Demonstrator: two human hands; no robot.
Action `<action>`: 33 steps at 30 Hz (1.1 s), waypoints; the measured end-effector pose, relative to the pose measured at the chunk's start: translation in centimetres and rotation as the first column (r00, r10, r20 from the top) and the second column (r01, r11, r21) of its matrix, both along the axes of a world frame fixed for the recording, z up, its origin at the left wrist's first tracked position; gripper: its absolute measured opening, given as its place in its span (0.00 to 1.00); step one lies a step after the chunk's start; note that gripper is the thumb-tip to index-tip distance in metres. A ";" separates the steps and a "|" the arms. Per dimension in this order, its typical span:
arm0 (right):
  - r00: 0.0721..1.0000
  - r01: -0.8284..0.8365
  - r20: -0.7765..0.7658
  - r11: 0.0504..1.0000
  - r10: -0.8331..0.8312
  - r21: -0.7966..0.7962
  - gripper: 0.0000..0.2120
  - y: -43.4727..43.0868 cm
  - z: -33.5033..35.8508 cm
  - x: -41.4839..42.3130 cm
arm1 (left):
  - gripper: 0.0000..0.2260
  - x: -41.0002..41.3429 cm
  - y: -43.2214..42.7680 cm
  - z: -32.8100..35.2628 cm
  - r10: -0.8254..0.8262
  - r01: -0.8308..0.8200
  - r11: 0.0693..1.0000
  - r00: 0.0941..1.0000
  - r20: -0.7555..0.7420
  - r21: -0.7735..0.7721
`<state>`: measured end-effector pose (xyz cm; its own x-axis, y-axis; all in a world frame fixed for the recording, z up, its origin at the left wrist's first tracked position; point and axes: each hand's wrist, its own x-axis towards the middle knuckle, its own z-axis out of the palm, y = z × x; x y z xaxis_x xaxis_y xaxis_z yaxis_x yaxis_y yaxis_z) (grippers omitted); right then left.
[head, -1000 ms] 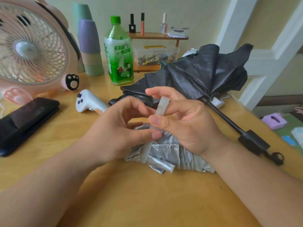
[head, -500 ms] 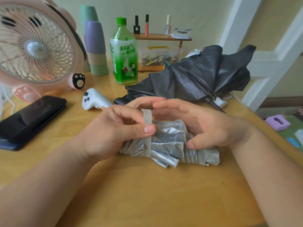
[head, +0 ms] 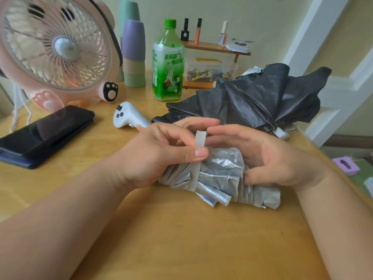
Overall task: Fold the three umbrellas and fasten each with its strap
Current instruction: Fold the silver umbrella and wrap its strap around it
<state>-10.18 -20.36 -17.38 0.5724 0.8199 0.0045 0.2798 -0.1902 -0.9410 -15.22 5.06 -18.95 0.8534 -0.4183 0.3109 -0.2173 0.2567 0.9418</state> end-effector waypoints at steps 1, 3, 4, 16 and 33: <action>1.000 -0.023 -0.011 0.999 0.023 0.029 0.42 -0.2 0.2 0.0 | 0.04 0.0 0.0 0.0 -0.003 0.003 1.000 1.000 0.001 0.002; 0.999 -0.048 -0.009 0.997 0.049 0.056 0.40 -0.4 0.4 0.0 | 0.03 0.0 0.0 0.0 0.002 -0.002 1.000 1.000 0.005 0.003; 0.999 -0.043 -0.005 0.998 0.044 0.053 0.39 -0.5 0.3 0.1 | 0.03 0.0 0.0 0.0 0.011 -0.011 1.000 1.000 0.005 0.002; 0.878 0.269 0.420 0.963 -0.231 -0.033 0.30 3.3 -0.7 -1.4 | 0.06 -0.2 -0.3 0.0 0.046 -0.046 0.999 0.999 -0.013 0.005; 0.371 0.321 0.789 0.865 -0.490 0.386 0.18 2.3 -1.9 0.0 | 0.03 -0.5 -0.3 0.3 0.095 -0.094 0.995 0.995 -0.030 0.029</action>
<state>-10.15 -18.01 -19.33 0.4716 0.4292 0.7703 0.8628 -0.4048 -0.3027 -15.67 4.80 -18.62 0.8988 -0.3432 0.2729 -0.2094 0.2108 0.9548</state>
